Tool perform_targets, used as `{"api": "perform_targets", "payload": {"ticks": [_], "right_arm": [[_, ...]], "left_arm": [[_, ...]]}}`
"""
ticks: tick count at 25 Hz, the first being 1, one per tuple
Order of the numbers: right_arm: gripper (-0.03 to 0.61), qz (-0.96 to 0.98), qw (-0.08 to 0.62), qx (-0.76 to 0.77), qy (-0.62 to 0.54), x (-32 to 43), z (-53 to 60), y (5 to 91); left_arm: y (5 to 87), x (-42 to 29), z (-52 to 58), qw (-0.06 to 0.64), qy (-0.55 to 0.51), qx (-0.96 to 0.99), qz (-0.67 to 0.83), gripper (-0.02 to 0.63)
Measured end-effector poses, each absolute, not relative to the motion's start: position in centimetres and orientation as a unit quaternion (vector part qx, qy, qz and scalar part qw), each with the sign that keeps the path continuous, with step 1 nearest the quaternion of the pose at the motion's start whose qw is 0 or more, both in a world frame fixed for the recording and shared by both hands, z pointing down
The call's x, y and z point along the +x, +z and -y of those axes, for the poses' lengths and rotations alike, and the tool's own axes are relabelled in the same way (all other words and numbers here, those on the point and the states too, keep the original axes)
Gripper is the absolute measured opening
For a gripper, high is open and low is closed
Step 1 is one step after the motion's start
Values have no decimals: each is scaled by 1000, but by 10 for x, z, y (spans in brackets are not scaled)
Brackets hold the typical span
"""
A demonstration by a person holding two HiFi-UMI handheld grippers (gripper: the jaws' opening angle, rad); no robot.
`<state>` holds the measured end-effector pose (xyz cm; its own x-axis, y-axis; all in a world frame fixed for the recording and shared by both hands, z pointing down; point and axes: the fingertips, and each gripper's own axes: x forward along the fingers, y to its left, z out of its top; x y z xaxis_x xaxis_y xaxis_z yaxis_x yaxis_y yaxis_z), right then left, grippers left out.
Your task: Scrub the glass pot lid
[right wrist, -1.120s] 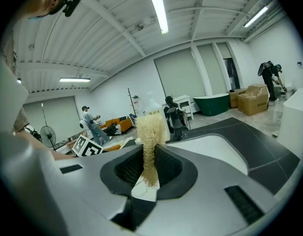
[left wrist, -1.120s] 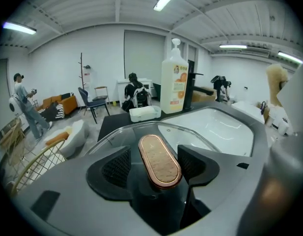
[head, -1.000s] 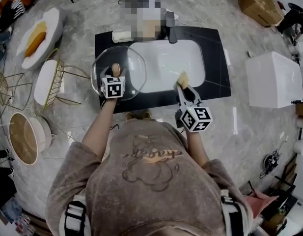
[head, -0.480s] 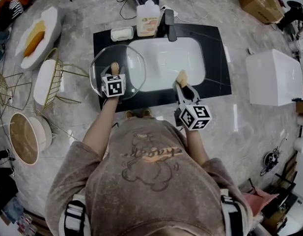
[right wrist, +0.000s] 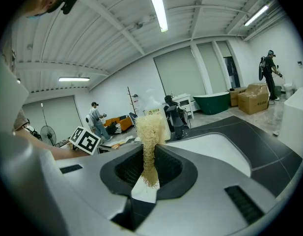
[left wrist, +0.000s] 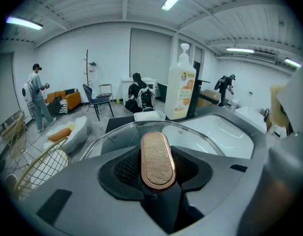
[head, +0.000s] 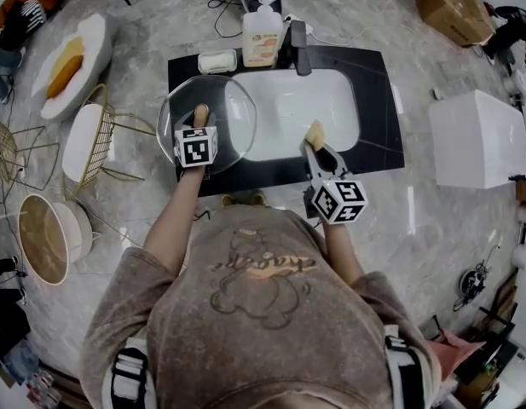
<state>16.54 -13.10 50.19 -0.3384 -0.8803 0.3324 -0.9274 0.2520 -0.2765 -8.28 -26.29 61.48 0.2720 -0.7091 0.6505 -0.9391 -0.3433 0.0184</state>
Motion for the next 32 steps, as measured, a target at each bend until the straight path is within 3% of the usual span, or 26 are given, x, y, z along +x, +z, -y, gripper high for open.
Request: {"api": "perform_targets", "payload": {"ticks": [7, 18, 28, 32], "right_arm": [[52, 800, 57, 560, 207, 155, 137, 499], [52, 812, 54, 546, 199, 144, 145, 492], [52, 825, 56, 529, 192, 131, 142, 487], [52, 832, 57, 519, 188, 123, 140, 484]], "left_arm": [[556, -76, 260, 218, 207, 806, 510, 183], [472, -69, 239, 355, -24, 835, 420, 183], [447, -62, 204, 543, -276, 748, 263, 183], [448, -58, 195, 554, -290, 740, 247, 183]]}}
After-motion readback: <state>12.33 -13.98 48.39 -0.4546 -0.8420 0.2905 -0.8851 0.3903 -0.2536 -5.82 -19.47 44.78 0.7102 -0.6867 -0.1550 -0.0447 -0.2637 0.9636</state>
